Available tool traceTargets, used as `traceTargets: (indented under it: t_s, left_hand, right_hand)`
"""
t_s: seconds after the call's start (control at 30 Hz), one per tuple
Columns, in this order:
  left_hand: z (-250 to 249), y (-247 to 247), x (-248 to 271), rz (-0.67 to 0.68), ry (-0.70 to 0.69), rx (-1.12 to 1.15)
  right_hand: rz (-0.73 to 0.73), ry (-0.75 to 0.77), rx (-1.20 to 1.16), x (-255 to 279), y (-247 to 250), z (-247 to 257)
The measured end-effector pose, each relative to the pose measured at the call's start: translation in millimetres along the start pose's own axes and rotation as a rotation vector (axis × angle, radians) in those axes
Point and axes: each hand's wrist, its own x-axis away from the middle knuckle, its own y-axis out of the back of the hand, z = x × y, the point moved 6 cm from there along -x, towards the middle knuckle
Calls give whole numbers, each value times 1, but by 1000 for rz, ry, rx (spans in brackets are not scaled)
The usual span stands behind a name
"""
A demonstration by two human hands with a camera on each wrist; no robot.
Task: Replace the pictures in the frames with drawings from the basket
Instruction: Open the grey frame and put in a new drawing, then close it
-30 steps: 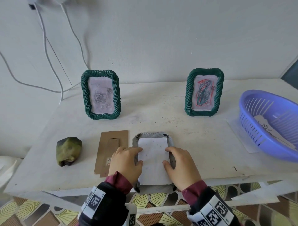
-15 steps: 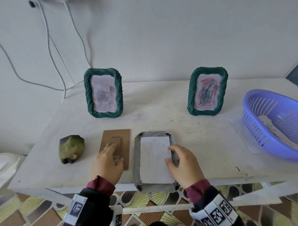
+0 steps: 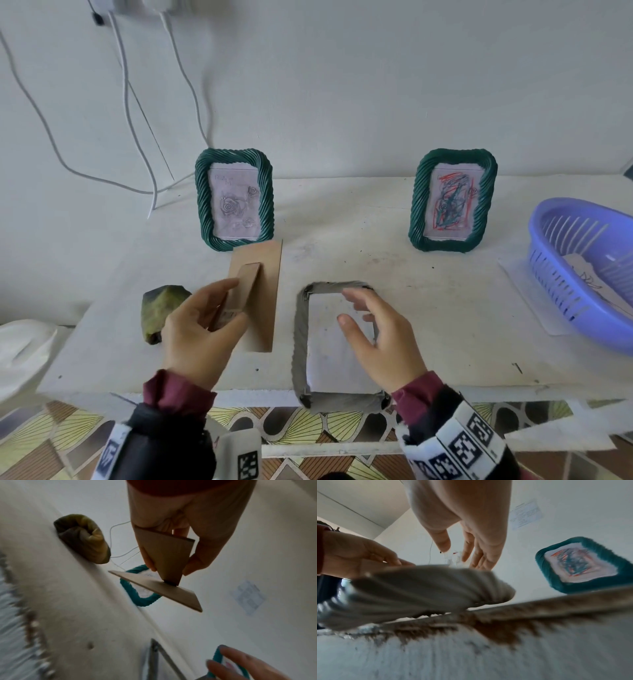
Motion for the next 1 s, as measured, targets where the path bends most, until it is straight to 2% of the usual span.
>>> traceTargets:
  t_s: [0.1, 0.17, 0.3, 0.5, 0.67, 0.8, 0.9, 1.0]
  left_hand:
    - [-18, -2, 2, 45, -64, 99]
    - [-26, -11, 6, 75, -89, 141]
    - [-33, -36, 16, 160, -109, 177]
    - [-32, -52, 21, 256, -125, 134]
    - [-14, -61, 19, 370, 78, 214]
    - [-9, -67, 24, 402, 56, 119]
    - [-6, -69, 27, 418, 48, 101]
    - [0, -66, 27, 474, -40, -94]
  right_hand:
    - [98, -47, -330, -5, -13, 18]
    - [107, -78, -542, -6, -17, 30]
    - [14, -89, -680, -9, -12, 40]
    - [-123, -102, -642, -5, 6, 26]
    - [-134, -98, -513, 2, 17, 13]
    - [-66, -101, -461, 8, 17, 10]
    - [-93, -113, -397, 11, 17, 4]
    - [-103, -208, -453, 13, 16, -9]
